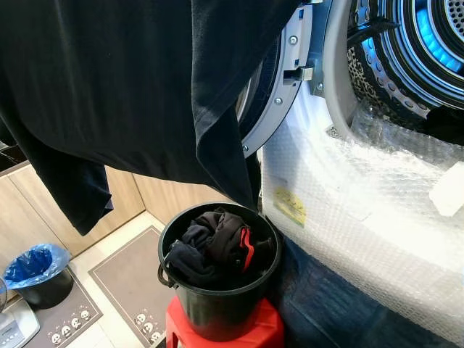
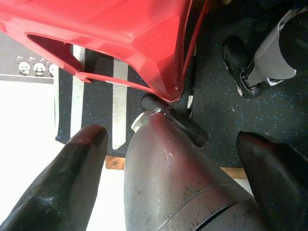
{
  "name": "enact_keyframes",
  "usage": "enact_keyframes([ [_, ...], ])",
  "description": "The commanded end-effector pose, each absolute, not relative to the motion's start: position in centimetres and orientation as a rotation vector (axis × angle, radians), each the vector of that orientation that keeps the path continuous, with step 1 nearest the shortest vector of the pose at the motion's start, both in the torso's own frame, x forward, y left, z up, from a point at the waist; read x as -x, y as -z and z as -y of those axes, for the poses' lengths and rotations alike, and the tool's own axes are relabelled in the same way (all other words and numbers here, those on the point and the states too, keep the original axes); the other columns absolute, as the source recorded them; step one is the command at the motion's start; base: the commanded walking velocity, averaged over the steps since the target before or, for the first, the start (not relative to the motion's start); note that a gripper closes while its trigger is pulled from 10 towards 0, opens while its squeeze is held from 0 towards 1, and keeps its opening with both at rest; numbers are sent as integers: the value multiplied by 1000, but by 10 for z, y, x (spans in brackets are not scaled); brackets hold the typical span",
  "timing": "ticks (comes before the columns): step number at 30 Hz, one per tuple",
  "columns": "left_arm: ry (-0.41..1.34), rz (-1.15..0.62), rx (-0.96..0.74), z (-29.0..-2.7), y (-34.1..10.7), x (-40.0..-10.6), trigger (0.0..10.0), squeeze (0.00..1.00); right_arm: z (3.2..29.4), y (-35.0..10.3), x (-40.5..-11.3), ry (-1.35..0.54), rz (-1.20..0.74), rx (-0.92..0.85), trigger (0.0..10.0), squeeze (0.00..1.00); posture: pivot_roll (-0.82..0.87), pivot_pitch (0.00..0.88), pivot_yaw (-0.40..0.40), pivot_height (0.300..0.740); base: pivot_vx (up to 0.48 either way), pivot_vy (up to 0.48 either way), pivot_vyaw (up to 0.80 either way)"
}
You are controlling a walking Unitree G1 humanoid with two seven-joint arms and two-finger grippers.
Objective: Clothes washing
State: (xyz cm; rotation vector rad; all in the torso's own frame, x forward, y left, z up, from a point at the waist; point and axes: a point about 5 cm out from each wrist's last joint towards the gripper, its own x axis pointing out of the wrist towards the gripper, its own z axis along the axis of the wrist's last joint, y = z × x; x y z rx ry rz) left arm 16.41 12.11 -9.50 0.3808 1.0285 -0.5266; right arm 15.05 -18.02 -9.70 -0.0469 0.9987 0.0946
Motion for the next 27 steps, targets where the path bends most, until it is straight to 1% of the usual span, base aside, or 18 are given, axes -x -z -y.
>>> enact_keyframes([
  [1, 509, -1075, -402, -130, 99, -156, 10000, 0, 176, 97, -151, -113, -1008, 57, 10000, 0, -141, 0, 49, 740, 0, 0, 0],
  [9, 509, -1073, -408, -130, 99, -157, 10000, 0, 176, 97, -152, -119, -1008, 62, 10000, 0, -142, 0, 52, 740, 0, 0, 0],
  [16, 507, -1056, -408, -131, 98, -159, 10000, 0, 176, 95, -156, -170, -988, 61, 10000, 0, -154, 0, 63, 740, 0, 0, 0],
  [17, 508, -1048, -409, -131, 97, -160, 10000, 0, 178, 91, -162, -227, -959, 65, 10000, 0, -157, 0, 65, 740, 0, 0, 0],
  [20, 508, -1041, -420, -133, 97, -161, 10000, 0, 179, 86, -170, -309, -919, 70, 10000, 0, -166, 0, 68, 740, 0, 0, 0],
  [21, 502, -1038, -424, -136, 96, -163, 10000, 0, 182, 82, -174, -372, -899, 97, 10000, 0, -171, 0, 71, 740, 0, 0, 0],
  [24, 494, -1036, -429, -140, 96, -164, 10000, 0, 185, 80, -176, -441, -894, 108, 10000, 0, -177, 0, 76, 740, 0, 0, 0],
  [25, 491, -1037, -431, -142, 96, -164, 10000, 0, 186, 78, -176, -497, -892, 103, 10000, 0, -179, 0, 77, 740, 0, 0, 0],
  [26, 491, -1037, -431, -142, 96, -164, 10000, 0, 186, 78, -176, -497, -892, 103, 10000, 0, -179, 0, 77, 740, 0, 0, 0],
  [27, 489, -1038, -434, -144, 96, -164, 10000, 0, 188, 77, -173, -568, -904, 120, 10000, 0, -182, 0, 79, 740, 0, 0, 0],
])
